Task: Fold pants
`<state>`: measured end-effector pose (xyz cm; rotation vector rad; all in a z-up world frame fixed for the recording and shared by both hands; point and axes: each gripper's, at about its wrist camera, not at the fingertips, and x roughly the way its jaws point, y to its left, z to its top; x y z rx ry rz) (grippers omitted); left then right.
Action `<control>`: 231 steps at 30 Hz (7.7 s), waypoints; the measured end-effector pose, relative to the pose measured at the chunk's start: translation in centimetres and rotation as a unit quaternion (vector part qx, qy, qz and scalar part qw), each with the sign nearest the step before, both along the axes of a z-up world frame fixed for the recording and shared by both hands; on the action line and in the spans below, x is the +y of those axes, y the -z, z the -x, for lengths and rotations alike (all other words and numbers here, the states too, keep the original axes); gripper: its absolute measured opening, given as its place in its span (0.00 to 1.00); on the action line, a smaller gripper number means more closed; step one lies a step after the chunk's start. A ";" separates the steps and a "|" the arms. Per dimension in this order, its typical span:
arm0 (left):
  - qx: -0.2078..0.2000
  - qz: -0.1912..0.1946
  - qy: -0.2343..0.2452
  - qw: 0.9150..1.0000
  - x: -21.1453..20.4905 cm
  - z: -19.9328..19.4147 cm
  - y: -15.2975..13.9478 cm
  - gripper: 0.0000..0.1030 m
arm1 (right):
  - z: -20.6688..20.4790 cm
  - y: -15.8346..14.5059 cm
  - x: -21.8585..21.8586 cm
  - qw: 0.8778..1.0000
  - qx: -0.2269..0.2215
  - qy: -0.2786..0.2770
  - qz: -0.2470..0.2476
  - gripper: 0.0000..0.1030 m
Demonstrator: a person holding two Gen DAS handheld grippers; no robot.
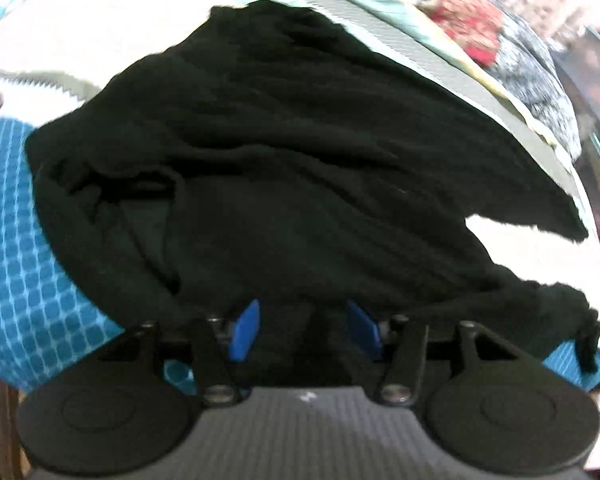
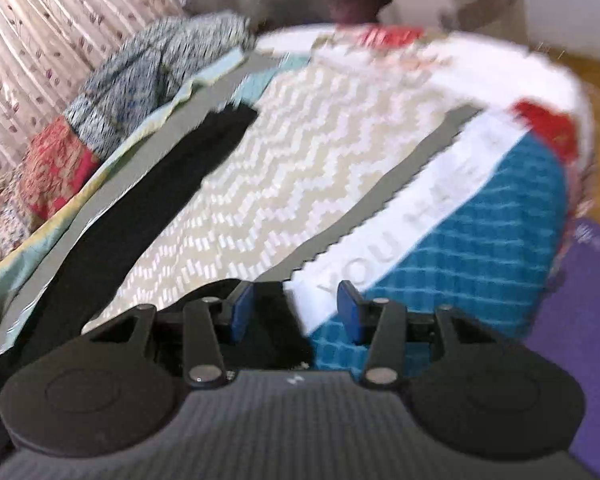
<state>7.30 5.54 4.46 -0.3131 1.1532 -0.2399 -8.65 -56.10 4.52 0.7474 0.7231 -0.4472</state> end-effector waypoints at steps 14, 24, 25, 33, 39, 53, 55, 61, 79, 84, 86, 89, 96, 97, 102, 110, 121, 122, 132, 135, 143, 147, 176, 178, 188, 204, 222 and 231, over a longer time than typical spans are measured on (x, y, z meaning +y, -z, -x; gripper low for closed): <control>0.005 -0.017 0.008 1.000 -2.9 0.1 -0.7 0.51 | 2.4 -12.0 -4.2 0.970 -0.232 -0.011 0.069 0.05; 0.032 -0.044 0.027 0.998 -4.4 -0.8 0.4 0.55 | 18.5 2.7 -5.5 0.965 -0.195 0.160 -0.068 0.09; 0.034 -0.045 0.029 0.998 -4.5 -1.0 0.4 0.56 | 18.9 2.9 -5.0 0.967 -0.189 0.156 -0.074 0.09; 0.038 -0.025 0.028 0.999 -4.0 -0.9 0.6 0.58 | 15.1 0.4 -0.2 0.983 -0.164 0.066 -0.046 0.43; 0.059 0.025 0.006 0.998 -2.6 -1.1 1.1 0.69 | 14.1 2.9 1.5 0.984 -0.130 0.092 -0.077 0.53; 0.041 0.038 -0.027 0.998 -2.3 -1.5 -0.2 0.70 | 1.4 -11.2 -4.4 0.954 -0.279 0.023 -0.104 0.10; 0.037 0.041 -0.031 0.998 -2.3 -1.2 -0.5 0.70 | 0.9 -14.6 -4.5 0.940 -0.330 0.003 -0.086 0.10; 0.063 0.029 -0.028 0.997 -2.7 -0.7 0.7 0.70 | 5.3 -11.3 -6.8 0.937 -0.335 0.032 -0.095 0.10; 0.071 0.024 -0.040 0.996 -0.7 -0.8 0.4 0.72 | 10.1 -3.9 -6.6 0.978 -0.162 0.131 -0.012 0.34; 0.066 0.030 -0.068 0.995 1.5 -0.6 0.1 0.72 | 1.3 -3.5 -5.6 0.996 -0.049 0.033 0.066 0.43; 0.066 0.030 -0.070 0.995 1.8 -0.4 0.0 0.72 | -0.8 -2.2 -6.0 0.995 0.013 0.012 0.098 0.45; 0.069 0.030 -0.075 0.994 2.3 -0.2 0.2 0.72 | -2.0 -0.8 -6.5 0.998 0.037 -0.019 0.057 0.20; 0.073 0.019 -0.075 0.994 2.4 -0.4 0.4 0.72 | 0.5 -1.0 -9.4 0.992 -0.042 0.105 0.056 0.13; 0.072 0.017 -0.072 0.995 2.2 -0.5 0.4 0.72 | 0.2 -0.3 -9.6 0.992 -0.029 0.109 0.062 0.14; 0.066 0.019 -0.069 0.995 1.8 -0.7 0.0 0.72 | -0.1 0.2 -8.0 0.989 -0.016 0.121 0.084 0.25; 0.050 0.026 -0.096 0.994 5.1 0.2 -0.9 0.76 | 4.6 -5.3 -1.9 0.983 -0.122 0.091 0.105 0.34; 0.044 0.094 -0.134 0.986 9.6 1.3 0.1 0.84 | 2.8 -4.7 14.9 0.960 -0.146 -0.239 0.020 0.40; 0.044 0.098 -0.136 0.985 9.6 1.1 0.2 0.85 | 2.0 -4.4 17.2 0.953 -0.136 -0.270 0.027 0.40; 0.037 0.128 -0.149 0.980 9.4 -1.2 1.6 0.70 | -4.6 -2.6 37.2 0.809 -0.088 -0.533 0.230 0.38; 0.041 0.129 -0.156 0.978 9.9 -1.5 2.1 0.47 | -6.8 -1.7 40.3 0.778 -0.077 -0.561 0.273 0.38; 0.045 0.143 -0.162 0.975 11.5 0.0 3.0 0.08 | -10.2 0.0 41.6 0.791 -0.031 -0.545 0.278 0.07; 0.024 0.133 -0.152 0.979 12.4 1.9 0.9 0.08 | -8.1 -2.0 41.4 0.792 -0.041 -0.562 0.236 0.07; -0.252 -0.255 0.224 0.906 -5.4 -14.8 -6.9 0.65 | -15.5 -8.0 19.2 0.978 -0.058 -0.188 0.069 0.32; -0.244 -0.273 0.235 0.900 -7.2 -17.4 -5.0 0.68 | -17.5 -8.6 15.9 0.985 -0.050 -0.148 0.069 0.35; -0.215 -0.331 0.285 0.874 -8.7 -22.2 2.2 0.53 | -29.6 -4.4 -1.0 0.997 0.012 0.078 -0.018 0.36; -0.257 -0.333 0.267 0.867 -9.4 -22.0 2.4 0.10 | -36.2 1.9 -5.2 0.979 0.166 0.106 0.052 0.09; -0.373 -0.266 0.210 0.864 -3.8 -2.5 -10.5 0.09 | -8.3 -10.5 -2.8 0.989 -0.080 0.123 -0.011 0.08; -0.321 -0.234 0.231 0.888 -1.8 10.2 -6.8 0.10 | 6.5 -2.8 -1.1 0.977 -0.066 0.190 -0.067 0.08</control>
